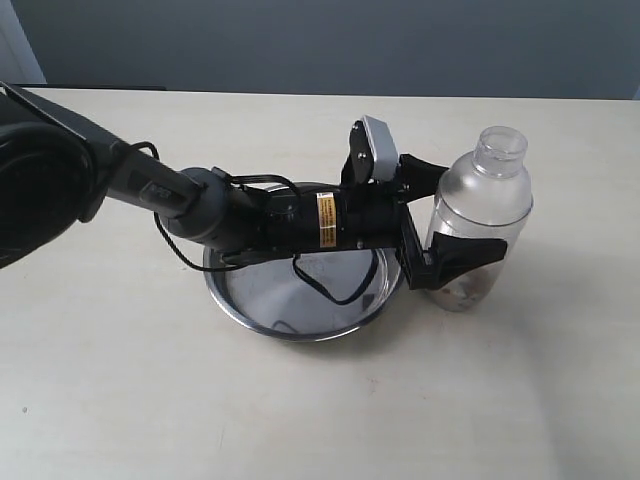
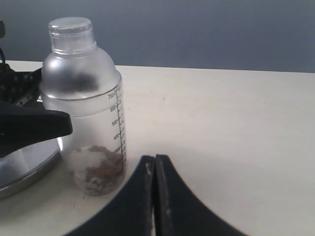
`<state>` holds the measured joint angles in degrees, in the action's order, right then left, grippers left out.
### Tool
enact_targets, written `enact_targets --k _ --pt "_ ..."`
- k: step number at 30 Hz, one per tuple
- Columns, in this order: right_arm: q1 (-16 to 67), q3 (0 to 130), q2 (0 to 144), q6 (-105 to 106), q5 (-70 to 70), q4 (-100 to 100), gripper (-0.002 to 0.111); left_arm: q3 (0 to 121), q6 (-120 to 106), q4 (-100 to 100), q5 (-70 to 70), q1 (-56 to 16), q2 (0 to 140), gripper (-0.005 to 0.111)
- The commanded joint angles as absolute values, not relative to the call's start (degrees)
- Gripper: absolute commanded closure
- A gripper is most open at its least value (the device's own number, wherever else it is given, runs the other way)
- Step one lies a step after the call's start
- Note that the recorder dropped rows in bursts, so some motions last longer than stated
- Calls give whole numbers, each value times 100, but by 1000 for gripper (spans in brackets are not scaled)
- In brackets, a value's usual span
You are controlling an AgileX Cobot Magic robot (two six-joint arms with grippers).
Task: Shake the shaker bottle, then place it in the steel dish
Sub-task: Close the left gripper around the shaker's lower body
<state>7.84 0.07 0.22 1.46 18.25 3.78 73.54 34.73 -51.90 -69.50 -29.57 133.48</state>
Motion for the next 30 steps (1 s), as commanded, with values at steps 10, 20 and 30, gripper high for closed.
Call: enact_targets --k 10,20,30 --pt "804 0 0 149 1749 370 109 7411 3442 -5331 -6895 -3080 13365 2" --pt "804 0 0 149 1749 370 109 7411 3501 -5095 -6529 -3115 13365 2" --pt "804 0 0 149 1749 370 109 7615 3558 -4730 -6247 -3351 13513 3"
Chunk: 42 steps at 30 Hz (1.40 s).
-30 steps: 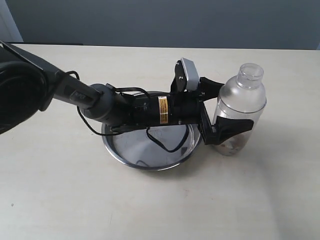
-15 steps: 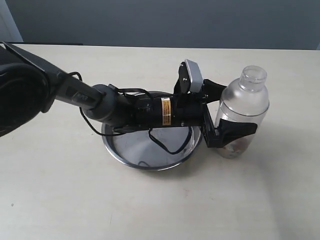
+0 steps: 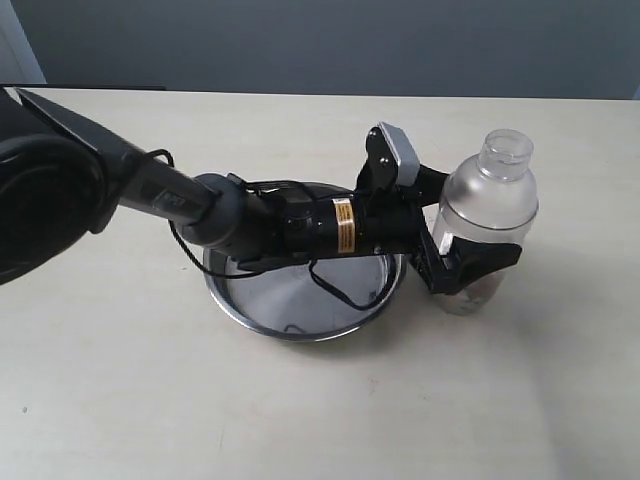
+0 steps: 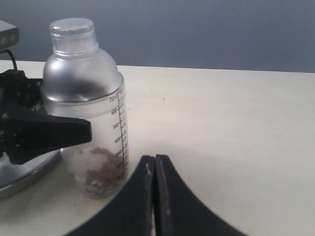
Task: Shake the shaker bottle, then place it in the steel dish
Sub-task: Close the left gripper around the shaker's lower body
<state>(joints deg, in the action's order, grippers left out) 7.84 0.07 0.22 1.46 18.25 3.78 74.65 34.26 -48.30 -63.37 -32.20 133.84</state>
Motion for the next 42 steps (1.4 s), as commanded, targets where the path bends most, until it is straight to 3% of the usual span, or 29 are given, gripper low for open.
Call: enact_targets --k 1,23,25,27,28,30,32,42 --pt "804 0 0 149 1749 370 109 7635 3558 -4730 -6280 -3371 13541 4" --pt "804 0 0 149 1749 370 109 7893 3456 -4293 -6318 -3553 13819 8" --pt "804 0 0 149 1749 370 109 7893 3456 -4214 -6318 -3553 13819 13" --pt "804 0 0 149 1749 370 109 7893 3456 -4276 -6318 -3553 13819 33" --pt "804 0 0 149 1749 370 109 7893 3456 -4465 -6417 -3553 13819 51" --pt "804 0 0 149 1749 370 109 7893 3562 -4530 -6463 -3553 13819 75" --pt "804 0 0 149 1749 370 109 7893 3756 -4494 -6463 -3553 13819 89" --pt "804 0 0 149 1749 370 109 7893 4001 -4314 -6244 -3553 13819 96"
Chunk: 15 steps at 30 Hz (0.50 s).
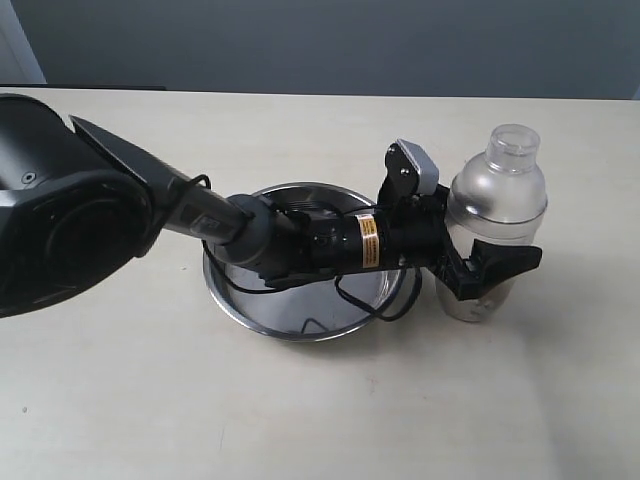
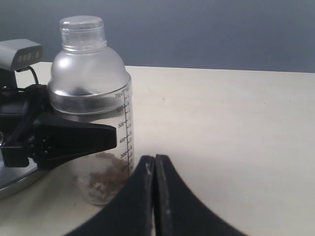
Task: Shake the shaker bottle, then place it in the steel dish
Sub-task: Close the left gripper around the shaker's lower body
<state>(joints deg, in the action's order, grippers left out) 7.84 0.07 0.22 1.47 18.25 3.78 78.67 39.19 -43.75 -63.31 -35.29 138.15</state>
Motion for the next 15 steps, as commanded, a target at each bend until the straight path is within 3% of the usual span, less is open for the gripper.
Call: enact_targets --k 1,15 --pt "804 0 0 149 1749 370 109 7893 4001 -4314 -6260 -3553 13819 98" --pt "804 0 0 149 1749 370 109 7893 4135 -4331 -6734 -3553 13819 105"
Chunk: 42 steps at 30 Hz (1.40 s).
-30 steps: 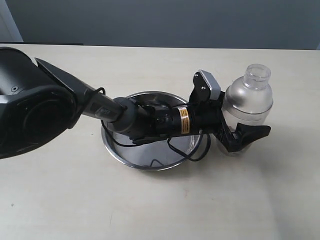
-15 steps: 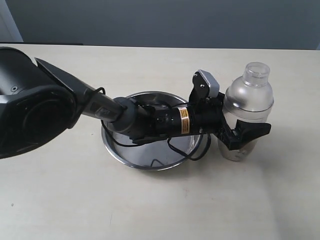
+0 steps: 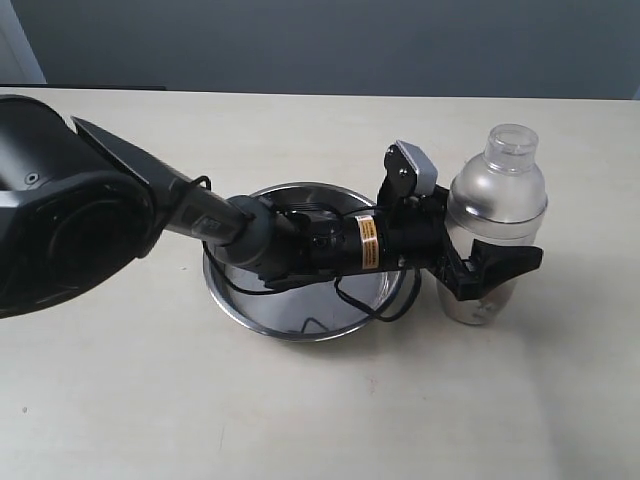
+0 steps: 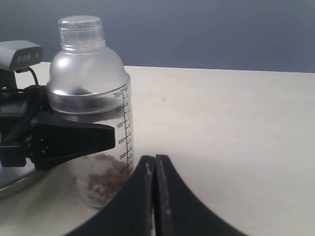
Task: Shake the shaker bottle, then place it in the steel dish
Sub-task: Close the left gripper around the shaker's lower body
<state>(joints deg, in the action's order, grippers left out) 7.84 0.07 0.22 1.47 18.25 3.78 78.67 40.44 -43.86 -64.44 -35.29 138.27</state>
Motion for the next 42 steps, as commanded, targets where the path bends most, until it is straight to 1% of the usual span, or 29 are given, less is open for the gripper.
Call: enact_targets --k 1,6,9,42 --pt "804 0 0 149 1749 370 109 7893 4135 -4331 -6734 -3553 13819 105" --pt "804 0 0 149 1749 370 109 7893 4135 -4348 -6738 -3553 13819 105" --pt "804 0 0 149 1749 370 109 7893 4135 -4520 -6996 -3553 13819 105" --pt "804 0 0 149 1749 370 109 7893 4432 -5091 -6996 -3553 13819 106"
